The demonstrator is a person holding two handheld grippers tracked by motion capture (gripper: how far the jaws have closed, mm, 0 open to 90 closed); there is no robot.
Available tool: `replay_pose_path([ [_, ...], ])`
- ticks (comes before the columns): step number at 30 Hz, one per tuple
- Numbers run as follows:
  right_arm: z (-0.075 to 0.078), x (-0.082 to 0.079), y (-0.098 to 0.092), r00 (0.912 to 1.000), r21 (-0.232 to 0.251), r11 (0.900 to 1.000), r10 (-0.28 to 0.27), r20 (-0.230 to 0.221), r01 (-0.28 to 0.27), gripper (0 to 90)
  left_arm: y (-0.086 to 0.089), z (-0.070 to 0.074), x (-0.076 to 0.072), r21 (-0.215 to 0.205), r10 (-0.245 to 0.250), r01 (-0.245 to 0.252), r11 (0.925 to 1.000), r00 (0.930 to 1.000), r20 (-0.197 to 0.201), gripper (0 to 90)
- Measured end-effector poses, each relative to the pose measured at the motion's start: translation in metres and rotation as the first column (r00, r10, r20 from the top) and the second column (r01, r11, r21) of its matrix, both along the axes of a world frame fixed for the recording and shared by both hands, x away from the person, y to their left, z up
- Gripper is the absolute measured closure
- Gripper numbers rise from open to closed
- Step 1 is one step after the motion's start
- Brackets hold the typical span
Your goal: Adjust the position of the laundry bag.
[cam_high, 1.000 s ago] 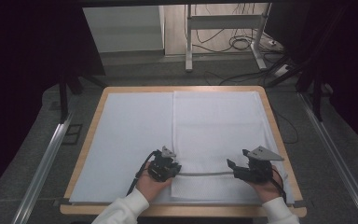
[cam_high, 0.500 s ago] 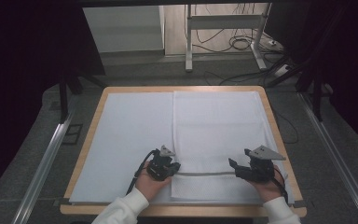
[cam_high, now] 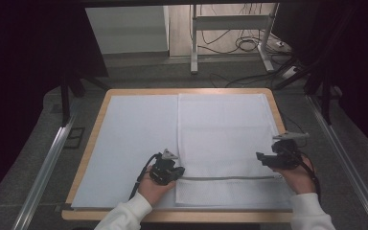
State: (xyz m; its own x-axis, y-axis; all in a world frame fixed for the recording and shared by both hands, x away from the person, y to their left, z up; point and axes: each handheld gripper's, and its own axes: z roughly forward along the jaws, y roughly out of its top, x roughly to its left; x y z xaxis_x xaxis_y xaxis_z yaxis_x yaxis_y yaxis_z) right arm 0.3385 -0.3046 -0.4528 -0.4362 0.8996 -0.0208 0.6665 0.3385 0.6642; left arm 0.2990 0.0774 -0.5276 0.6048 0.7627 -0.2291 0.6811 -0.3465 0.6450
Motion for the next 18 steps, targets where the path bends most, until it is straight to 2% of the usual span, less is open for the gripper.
replay_pose_path([
  [1, 0.0, 0.002, -0.005, 0.9993, -0.005, 1.0, -0.03, -0.024, 0.029, 33.3, 0.0, 0.0, 0.0, -0.002, 0.001, -0.001, 1.0, 1.0, 0.0, 88.9],
  [2, 0.0, 0.002, -0.005, 0.9993, -0.005, 1.0, -0.03, -0.024, 0.029, 33.3, 0.0, 0.0, 0.0, -0.002, 0.001, -0.001, 1.0, 1.0, 0.0, 88.8],
  [3, -0.002, 0.006, -0.017, 0.9953, -0.031, 0.997, -0.075, -0.061, 0.074, 34.7, 0.0, 0.0, 0.0, -0.002, 0.001, -0.001, 1.0, 1.0, 0.0, 88.9],
  [4, -0.004, 0.007, -0.022, 0.9929, -0.042, 0.995, -0.095, -0.072, 0.092, 36.0, 0.0, 0.0, 0.0, -0.002, 0.001, -0.001, 1.0, 1.0, 0.0, 88.9],
  [9, -0.013, 0.012, -0.044, 0.9776, -0.055, 0.986, -0.164, -0.132, 0.158, 41.0, 0.0, 0.0, 0.0, -0.004, 0.002, -0.002, 1.0, 1.0, 0.002, 88.9],
  [13, -0.019, 0.015, -0.051, 0.9721, -0.048, 0.984, -0.175, -0.157, 0.169, 45.7, 0.0, 0.0, 0.0, -0.002, -0.002, 0.002, 1.0, 1.0, 0.001, 88.9],
  [14, -0.022, 0.017, -0.052, 0.9702, -0.062, 0.984, -0.176, -0.166, 0.168, 49.7, 0.0, 0.0, 0.0, -0.005, -0.001, 0.001, 1.0, 1.0, 0.001, 88.9],
  [17, -0.026, 0.018, -0.051, 0.969, -0.069, 0.985, -0.169, -0.18, 0.159, 52.9, 0.0, 0.0, 0.0, -0.009, -0.001, 0.001, 1.0, 1.0, 0.001, 88.9],
  [18, -0.03, 0.02, -0.051, 0.9667, -0.089, 0.983, -0.174, -0.188, 0.16, 55.6, 0.0, 0.0, 0.0, -0.008, -0.001, 0.001, 1.0, 1.0, 0.002, 88.9],
])
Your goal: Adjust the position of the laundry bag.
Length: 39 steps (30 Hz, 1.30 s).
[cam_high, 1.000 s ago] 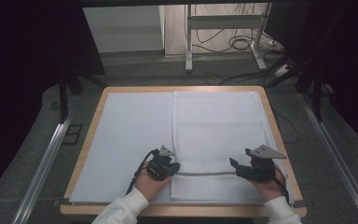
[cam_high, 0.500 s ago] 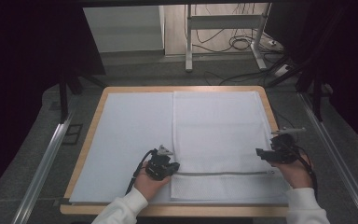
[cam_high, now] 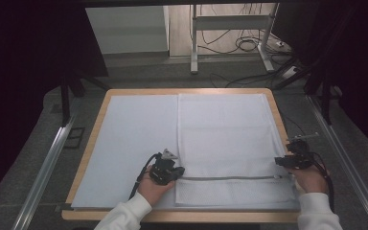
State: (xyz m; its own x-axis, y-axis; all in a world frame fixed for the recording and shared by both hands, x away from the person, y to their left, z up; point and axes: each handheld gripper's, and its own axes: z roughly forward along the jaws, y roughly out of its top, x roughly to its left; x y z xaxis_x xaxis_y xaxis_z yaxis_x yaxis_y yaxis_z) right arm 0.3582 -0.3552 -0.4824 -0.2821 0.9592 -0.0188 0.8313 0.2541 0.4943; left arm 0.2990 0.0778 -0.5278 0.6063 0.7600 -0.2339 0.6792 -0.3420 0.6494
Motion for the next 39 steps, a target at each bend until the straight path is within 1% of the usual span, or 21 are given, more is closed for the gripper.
replay_pose_path([
  [2, -0.003, 0.001, 0.001, 0.9999, -0.013, 1.0, -0.008, -0.011, 0.008, 57.6, 0.0, 0.0, 0.0, -0.002, 0.0, 0.0, 1.0, 1.0, 0.0, 88.9],
  [5, -0.007, 0.002, 0.001, 0.9998, -0.013, 1.0, -0.003, -0.02, 0.002, 62.4, 0.0, 0.001, 0.0, -0.003, -0.001, 0.001, 1.0, 1.0, 0.001, 89.0],
  [7, -0.009, 0.003, 0.001, 0.9997, -0.022, 1.0, -0.004, -0.023, 0.004, 67.6, 0.0, 0.001, 0.0, -0.004, -0.002, 0.002, 1.0, 1.0, 0.001, 89.0],
  [10, -0.01, 0.002, 0.001, 0.9997, -0.02, 1.0, 0.007, -0.023, -0.007, 74.9, 0.0, 0.001, 0.0, -0.005, -0.001, 0.001, 1.0, 1.0, 0.001, 89.1],
  [11, -0.01, 0.002, 0.001, 0.9997, -0.02, 1.0, 0.007, -0.023, -0.007, 74.9, 0.0, 0.001, 0.0, -0.005, -0.002, 0.002, 1.0, 1.0, 0.002, 89.1],
  [12, -0.009, 0.002, 0.001, 0.9997, -0.027, 1.0, 0.013, -0.022, -0.014, 81.5, 0.001, 0.001, 0.0, -0.006, -0.002, 0.002, 1.0, 1.0, 0.002, 89.1],
  [13, -0.009, 0.002, 0.001, 0.9997, -0.027, 1.0, 0.013, -0.022, -0.014, 81.5, 0.001, 0.001, 0.0, -0.006, -0.002, 0.002, 1.0, 1.0, 0.002, 89.1],
  [15, -0.009, 0.002, 0.002, 0.9995, -0.026, 0.999, 0.024, -0.021, -0.024, 86.9, 0.001, 0.001, 0.0, -0.005, -0.003, 0.003, 1.0, 1.0, 0.002, 89.1],
  [16, -0.009, 0.002, 0.002, 0.9995, -0.026, 0.999, 0.024, -0.021, -0.024, 86.9, 0.001, 0.001, 0.0, -0.005, -0.003, 0.003, 1.0, 1.0, 0.002, 89.1],
  [19, -0.008, 0.001, 0.005, 0.9992, -0.048, 0.998, 0.033, -0.022, -0.034, 87.7, 0.002, 0.002, 0.0, -0.007, 0.001, -0.001, 1.0, 1.0, 0.003, 89.2],
  [23, -0.008, 0.001, 0.006, 0.9993, -0.05, 0.998, 0.036, -0.012, -0.037, 88.0, 0.003, 0.003, 0.0, -0.009, 0.003, -0.003, 1.0, 1.0, 0.002, 89.2],
  [26, -0.008, 0.001, 0.007, 0.999, -0.039, 0.998, 0.043, -0.011, -0.043, 88.1, 0.005, 0.003, 0.001, -0.008, 0.002, -0.002, 1.0, 1.0, 0.003, 89.3],
  [27, -0.007, 0.001, 0.009, 0.9987, -0.023, 0.998, 0.051, -0.003, -0.051, 88.1, 0.007, 0.003, 0.001, -0.011, 0.009, -0.009, 0.9999, 1.0, -0.001, 89.3],
  [31, -0.006, 0.0, 0.013, 0.998, -0.024, 0.998, 0.063, 0.001, -0.063, 88.2, 0.012, 0.004, 0.001, -0.017, 0.017, -0.017, 0.9997, 0.9999, 0.001, 89.4],
  [34, -0.006, 0.0, 0.019, 0.9973, -0.019, 0.997, 0.072, -0.008, -0.073, 88.2, 0.019, 0.005, 0.001, -0.02, 0.025, -0.025, 0.9995, 0.9997, 0.001, 89.4],
  [39, -0.007, 0.0, 0.026, 0.9964, -0.007, 0.996, 0.084, -0.01, -0.084, 88.1, 0.027, 0.006, 0.0, -0.022, 0.036, -0.036, 0.9991, 0.9994, 0.001, 89.4],
])
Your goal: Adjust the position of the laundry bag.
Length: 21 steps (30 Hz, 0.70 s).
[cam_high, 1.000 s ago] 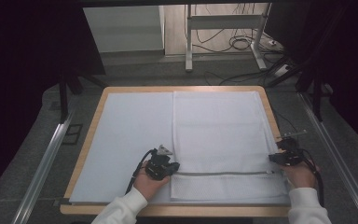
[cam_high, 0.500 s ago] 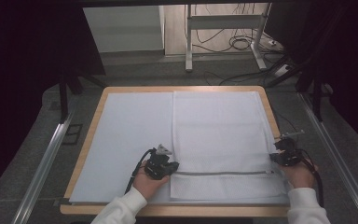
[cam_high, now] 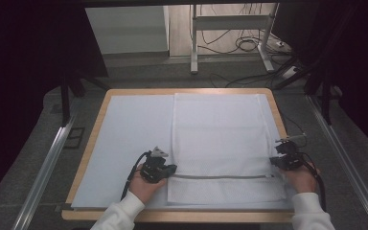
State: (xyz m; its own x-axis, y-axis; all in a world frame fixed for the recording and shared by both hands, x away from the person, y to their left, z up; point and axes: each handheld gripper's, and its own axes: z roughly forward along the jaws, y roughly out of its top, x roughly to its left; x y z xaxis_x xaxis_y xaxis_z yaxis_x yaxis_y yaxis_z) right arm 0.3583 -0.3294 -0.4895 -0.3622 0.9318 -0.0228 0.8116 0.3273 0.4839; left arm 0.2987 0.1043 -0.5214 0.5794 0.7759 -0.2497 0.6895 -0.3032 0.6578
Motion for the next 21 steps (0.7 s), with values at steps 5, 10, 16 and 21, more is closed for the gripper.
replay_pose_path([
  [5, 0.002, -0.002, 0.01, 0.9997, 0.006, 1.0, 0.021, 0.009, -0.021, 88.2, 0.012, 0.003, -0.001, -0.006, 0.011, -0.011, 0.9999, 0.9999, -0.003, 89.4],
  [10, 0.001, -0.002, 0.019, 0.9992, 0.023, 0.999, 0.041, 0.005, -0.041, 88.2, 0.022, 0.003, -0.004, -0.01, 0.02, -0.02, 0.9998, 0.9998, -0.006, 89.5],
  [16, 0.0, -0.003, 0.026, 0.9982, 0.04, 0.997, 0.06, 0.007, -0.06, 88.2, 0.032, 0.005, -0.004, -0.016, 0.025, -0.025, 0.9996, 0.9996, -0.014, 89.5],
  [21, 0.0, -0.004, 0.032, 0.9967, 0.038, 0.996, 0.081, 0.009, -0.081, 88.2, 0.038, 0.006, -0.004, -0.02, 0.03, -0.03, 0.9994, 0.9995, -0.011, 89.5],
])
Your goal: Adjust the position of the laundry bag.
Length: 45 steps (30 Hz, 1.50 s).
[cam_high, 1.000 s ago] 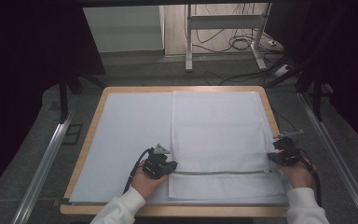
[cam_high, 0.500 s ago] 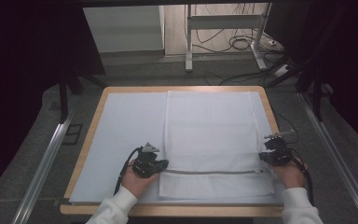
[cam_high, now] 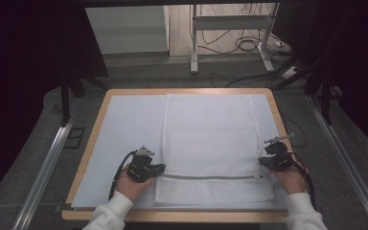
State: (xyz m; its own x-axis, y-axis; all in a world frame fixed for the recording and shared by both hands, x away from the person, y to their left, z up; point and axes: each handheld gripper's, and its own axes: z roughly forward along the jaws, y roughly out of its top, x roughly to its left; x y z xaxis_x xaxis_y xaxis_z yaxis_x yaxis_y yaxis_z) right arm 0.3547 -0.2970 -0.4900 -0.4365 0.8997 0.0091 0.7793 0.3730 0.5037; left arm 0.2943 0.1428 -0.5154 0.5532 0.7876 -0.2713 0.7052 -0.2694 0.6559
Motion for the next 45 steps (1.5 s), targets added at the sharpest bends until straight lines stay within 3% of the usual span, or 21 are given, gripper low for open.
replay_pose_path([
  [17, 0.002, -0.004, 0.025, 0.9982, 0.045, 0.997, 0.058, 0.014, -0.058, 88.1, 0.034, -0.001, -0.005, -0.019, 0.048, -0.048, 0.9987, 0.9988, -0.009, 89.5],
  [45, -0.004, -0.002, 0.076, 0.9887, 0.025, 0.989, 0.148, 0.021, -0.149, 88.2, 0.075, -0.005, -0.018, -0.027, 0.119, -0.12, 0.9924, 0.9925, -0.025, 89.6],
])
